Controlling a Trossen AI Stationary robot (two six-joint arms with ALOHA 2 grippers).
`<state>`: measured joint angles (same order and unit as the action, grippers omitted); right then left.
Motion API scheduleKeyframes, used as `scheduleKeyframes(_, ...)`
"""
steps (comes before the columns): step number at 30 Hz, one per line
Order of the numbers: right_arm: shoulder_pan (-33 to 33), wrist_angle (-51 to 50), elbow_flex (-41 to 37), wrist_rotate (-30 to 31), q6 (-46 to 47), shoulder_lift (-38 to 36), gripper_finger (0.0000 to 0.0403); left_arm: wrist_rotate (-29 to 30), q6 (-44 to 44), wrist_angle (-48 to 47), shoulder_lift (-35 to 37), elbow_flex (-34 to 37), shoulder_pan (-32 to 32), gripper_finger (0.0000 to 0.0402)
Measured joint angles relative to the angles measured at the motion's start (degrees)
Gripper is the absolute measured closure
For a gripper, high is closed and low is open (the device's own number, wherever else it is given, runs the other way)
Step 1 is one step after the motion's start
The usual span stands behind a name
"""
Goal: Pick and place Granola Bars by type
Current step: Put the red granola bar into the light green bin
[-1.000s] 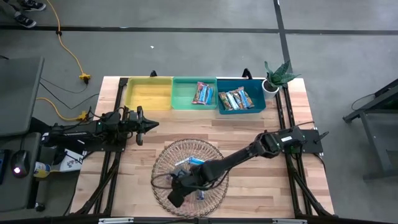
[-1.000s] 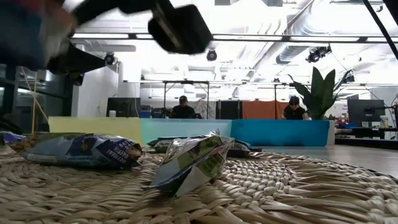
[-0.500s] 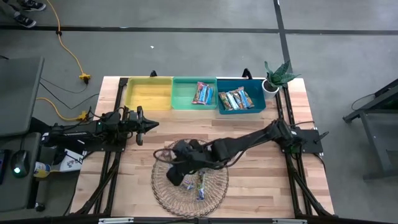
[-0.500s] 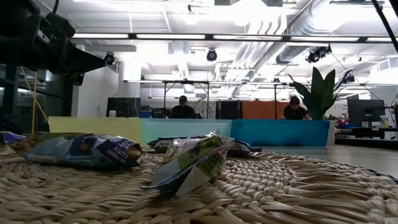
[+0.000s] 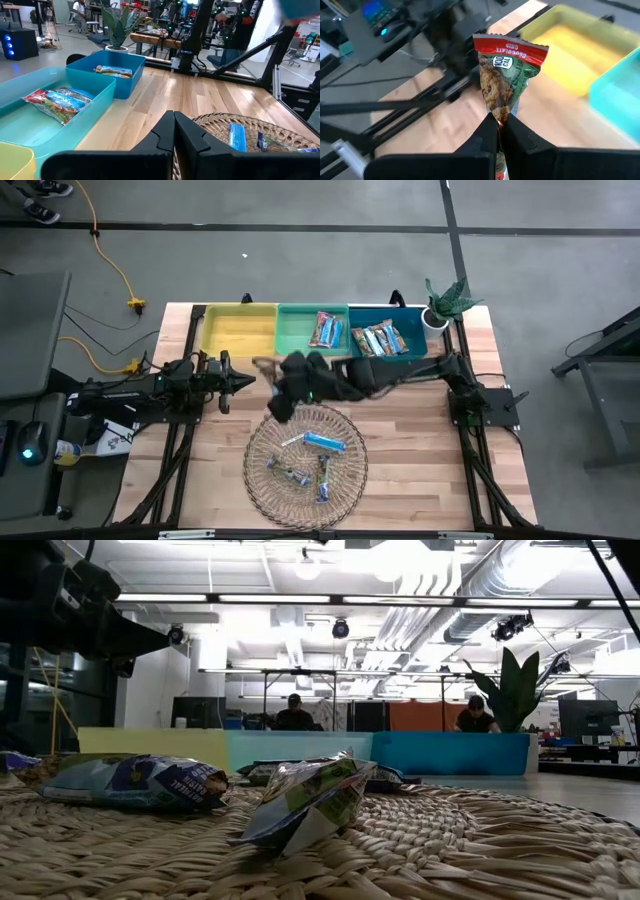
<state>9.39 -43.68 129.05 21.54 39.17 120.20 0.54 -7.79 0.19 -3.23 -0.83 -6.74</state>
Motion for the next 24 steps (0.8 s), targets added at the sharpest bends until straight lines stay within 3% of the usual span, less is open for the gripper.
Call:
scheduleKeyframes(15, -11.05, 4.25, 0.0, -8.41, -8.6, 0.0, 0.0401, 0.02, 0.0, 0.0, 0.0, 0.0, 0.0, 0.0401)
scheduleKeyframes(24, -18.19, 4.98, -0.02, -8.17, -12.54, 0.0, 0.0401, 0.02, 0.0, 0.0, 0.0, -0.02, 0.0, 0.0401)
